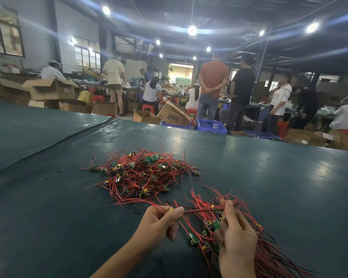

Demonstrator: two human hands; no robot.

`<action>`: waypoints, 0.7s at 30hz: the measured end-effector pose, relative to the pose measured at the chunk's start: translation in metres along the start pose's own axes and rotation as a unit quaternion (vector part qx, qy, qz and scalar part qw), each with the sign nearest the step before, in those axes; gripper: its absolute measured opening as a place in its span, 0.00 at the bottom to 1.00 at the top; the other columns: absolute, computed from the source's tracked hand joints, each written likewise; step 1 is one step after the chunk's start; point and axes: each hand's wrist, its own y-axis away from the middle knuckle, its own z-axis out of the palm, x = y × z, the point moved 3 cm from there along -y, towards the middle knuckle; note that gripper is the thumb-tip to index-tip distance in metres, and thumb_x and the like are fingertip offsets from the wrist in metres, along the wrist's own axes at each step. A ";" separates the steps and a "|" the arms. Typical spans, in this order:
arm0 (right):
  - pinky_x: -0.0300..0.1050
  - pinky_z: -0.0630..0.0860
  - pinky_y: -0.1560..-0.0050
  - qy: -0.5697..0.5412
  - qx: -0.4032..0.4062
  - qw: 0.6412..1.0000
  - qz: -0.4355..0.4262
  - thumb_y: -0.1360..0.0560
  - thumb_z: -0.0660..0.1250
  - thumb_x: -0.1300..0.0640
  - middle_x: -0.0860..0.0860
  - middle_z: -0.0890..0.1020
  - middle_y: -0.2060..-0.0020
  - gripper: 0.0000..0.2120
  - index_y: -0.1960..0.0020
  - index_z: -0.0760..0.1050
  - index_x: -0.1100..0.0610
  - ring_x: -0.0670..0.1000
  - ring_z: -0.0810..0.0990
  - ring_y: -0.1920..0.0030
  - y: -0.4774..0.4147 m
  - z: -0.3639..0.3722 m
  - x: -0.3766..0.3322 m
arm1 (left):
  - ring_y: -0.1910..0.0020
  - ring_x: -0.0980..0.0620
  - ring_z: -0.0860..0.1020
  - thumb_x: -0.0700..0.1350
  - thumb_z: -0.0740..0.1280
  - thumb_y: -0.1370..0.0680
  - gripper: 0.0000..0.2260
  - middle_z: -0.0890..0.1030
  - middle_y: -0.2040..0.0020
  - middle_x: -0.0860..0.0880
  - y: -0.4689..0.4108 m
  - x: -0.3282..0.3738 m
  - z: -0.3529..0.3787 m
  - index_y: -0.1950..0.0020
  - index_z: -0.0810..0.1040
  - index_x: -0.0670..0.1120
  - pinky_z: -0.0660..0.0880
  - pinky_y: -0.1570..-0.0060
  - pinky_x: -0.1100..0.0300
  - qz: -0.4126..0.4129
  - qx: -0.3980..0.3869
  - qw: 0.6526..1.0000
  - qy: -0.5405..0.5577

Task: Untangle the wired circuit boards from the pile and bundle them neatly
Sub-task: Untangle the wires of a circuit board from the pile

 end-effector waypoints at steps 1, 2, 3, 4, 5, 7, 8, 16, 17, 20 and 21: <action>0.34 0.59 0.81 0.004 -0.009 1.000 -0.003 0.29 0.70 0.51 0.46 0.68 0.77 0.09 0.58 0.85 0.57 0.42 0.59 0.80 0.002 0.001 0.001 | 0.78 0.55 0.69 0.60 0.67 0.32 0.21 0.73 0.78 0.46 0.000 0.000 -0.002 0.78 0.71 0.49 0.70 0.68 0.64 -0.001 0.009 1.000 0.002; 0.34 0.59 0.81 0.015 -0.026 1.000 -0.002 0.31 0.70 0.48 0.45 0.69 0.77 0.11 0.59 0.85 0.55 0.42 0.59 0.80 0.004 0.004 0.002 | 0.78 0.55 0.69 0.61 0.66 0.31 0.21 0.73 0.78 0.46 -0.001 -0.001 -0.003 0.78 0.71 0.49 0.70 0.68 0.64 -0.001 0.015 1.000 0.005; 0.35 0.59 0.81 0.037 -0.049 0.998 0.004 0.33 0.70 0.45 0.44 0.70 0.78 0.13 0.60 0.85 0.54 0.42 0.60 0.80 0.007 0.006 0.003 | 0.77 0.55 0.69 0.61 0.66 0.31 0.21 0.73 0.78 0.46 -0.001 -0.001 -0.004 0.78 0.71 0.49 0.70 0.68 0.64 -0.002 0.018 1.000 0.007; 0.35 0.60 0.80 0.066 -0.076 0.995 0.010 0.34 0.70 0.43 0.44 0.71 0.78 0.14 0.60 0.85 0.53 0.42 0.61 0.80 0.011 0.010 0.006 | 0.77 0.55 0.69 0.61 0.66 0.31 0.21 0.73 0.78 0.46 -0.002 -0.002 -0.004 0.78 0.71 0.49 0.70 0.67 0.64 -0.002 0.018 1.000 0.009; 0.35 0.62 0.79 0.097 -0.104 0.990 0.012 0.35 0.69 0.41 0.45 0.71 0.78 0.17 0.60 0.85 0.54 0.43 0.63 0.79 0.015 0.013 0.009 | 0.77 0.54 0.69 0.61 0.66 0.31 0.22 0.73 0.78 0.45 -0.002 -0.002 -0.004 0.78 0.71 0.48 0.70 0.67 0.64 -0.003 0.016 1.000 0.011; 0.37 0.63 0.75 0.145 -0.167 0.975 0.003 0.36 0.69 0.37 0.52 0.71 0.77 0.29 0.58 0.81 0.66 0.46 0.66 0.76 0.022 0.021 0.018 | 0.78 0.54 0.69 0.60 0.67 0.30 0.22 0.72 0.78 0.44 -0.002 -0.002 -0.002 0.77 0.73 0.46 0.69 0.69 0.65 -0.004 0.006 1.000 0.017; 0.40 0.64 0.72 0.162 -0.197 0.967 -0.005 0.35 0.68 0.34 0.60 0.71 0.75 0.36 0.57 0.77 0.71 0.50 0.66 0.73 0.026 0.025 0.021 | 0.78 0.53 0.69 0.58 0.67 0.30 0.21 0.72 0.77 0.44 -0.002 -0.003 -0.001 0.75 0.75 0.43 0.68 0.70 0.66 -0.008 -0.001 1.000 0.022; 0.31 0.70 0.71 0.249 -0.229 0.940 0.039 0.22 0.57 0.41 0.48 0.78 0.79 0.29 0.75 0.79 0.55 0.42 0.77 0.75 0.037 0.028 0.033 | 0.78 0.52 0.70 0.57 0.68 0.27 0.32 0.73 0.70 0.39 0.004 -0.003 0.002 0.59 0.74 0.23 0.66 0.74 0.65 -0.067 -0.095 0.993 0.031; 0.32 0.70 0.71 0.260 -0.228 0.938 0.037 0.20 0.57 0.44 0.49 0.79 0.79 0.30 0.76 0.79 0.55 0.42 0.77 0.76 0.037 0.027 0.034 | 0.77 0.51 0.70 0.57 0.67 0.26 0.32 0.73 0.70 0.38 0.004 -0.004 0.002 0.60 0.74 0.23 0.67 0.73 0.65 -0.073 -0.094 0.993 0.024; 0.31 0.73 0.69 0.244 -0.193 0.950 0.021 0.20 0.59 0.49 0.53 0.84 0.71 0.26 0.71 0.82 0.57 0.44 0.81 0.70 0.034 0.026 0.031 | 0.75 0.50 0.71 0.57 0.65 0.23 0.30 0.74 0.73 0.42 0.001 -0.006 0.001 0.67 0.74 0.29 0.69 0.69 0.63 -0.082 -0.072 0.994 0.009; 0.31 0.72 0.69 0.235 -0.174 0.956 0.017 0.20 0.59 0.48 0.54 0.84 0.70 0.25 0.69 0.83 0.58 0.44 0.81 0.69 0.033 0.025 0.030 | 0.75 0.50 0.71 0.56 0.63 0.23 0.27 0.73 0.74 0.43 0.000 -0.005 0.001 0.70 0.74 0.34 0.69 0.69 0.62 -0.081 -0.066 0.995 0.007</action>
